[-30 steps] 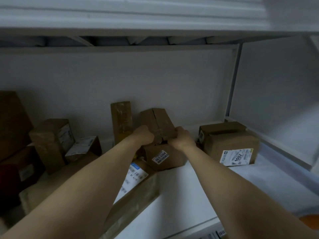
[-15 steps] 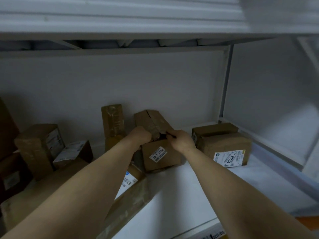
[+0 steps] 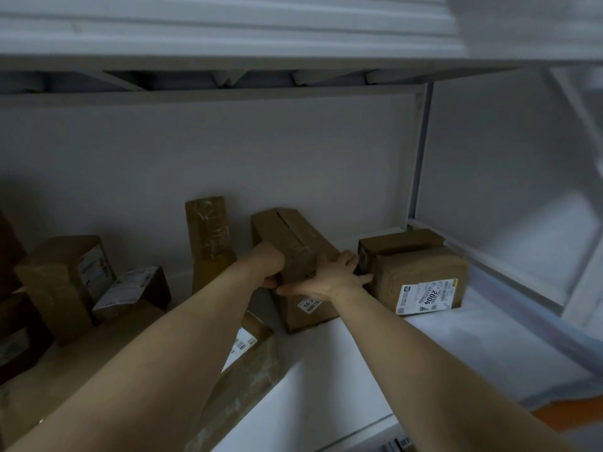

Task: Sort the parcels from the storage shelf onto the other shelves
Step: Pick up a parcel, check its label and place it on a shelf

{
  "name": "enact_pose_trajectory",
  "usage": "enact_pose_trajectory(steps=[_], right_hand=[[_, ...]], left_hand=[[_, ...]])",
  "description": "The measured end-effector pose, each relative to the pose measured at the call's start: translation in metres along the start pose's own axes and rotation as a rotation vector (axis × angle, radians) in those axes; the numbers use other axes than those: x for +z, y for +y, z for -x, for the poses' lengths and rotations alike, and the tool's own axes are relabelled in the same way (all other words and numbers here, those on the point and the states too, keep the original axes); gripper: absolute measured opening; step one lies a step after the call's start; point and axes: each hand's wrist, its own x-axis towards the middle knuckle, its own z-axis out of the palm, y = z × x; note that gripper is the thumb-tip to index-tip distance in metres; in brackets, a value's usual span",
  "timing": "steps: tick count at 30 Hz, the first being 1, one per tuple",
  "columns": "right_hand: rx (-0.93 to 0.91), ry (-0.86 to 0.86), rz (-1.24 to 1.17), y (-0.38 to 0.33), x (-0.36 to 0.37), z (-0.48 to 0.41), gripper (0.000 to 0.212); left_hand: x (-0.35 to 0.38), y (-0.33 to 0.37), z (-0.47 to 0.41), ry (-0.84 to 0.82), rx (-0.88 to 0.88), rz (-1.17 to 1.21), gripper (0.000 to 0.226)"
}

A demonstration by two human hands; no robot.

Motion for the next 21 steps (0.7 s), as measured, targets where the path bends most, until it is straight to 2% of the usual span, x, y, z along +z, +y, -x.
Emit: enact_pose_trajectory(steps=[3,11,17,21], right_hand=[[0.06,-0.036,0.002,-0.011,0.004,0.001,0.145],[0.117,-0.038,-0.096,-0.01,0.014,-0.008,0.135],[0.103,0.032,-0.227,-0.016,0.032,-0.012,0.143],[0.069,0.082,-0.295,-0.016,0.031,-0.011,0.124]], left_hand=[[-0.002,0.0,-0.001,-0.008,0.001,-0.05,0.015],[-0.012,-0.005,-0.003,0.004,0.048,-0.072,0.009],[-0.017,-0.007,-0.003,-0.017,0.083,-0.101,0.024],[-0.02,-0.007,0.0,-0.005,0.09,-0.085,0.028]])
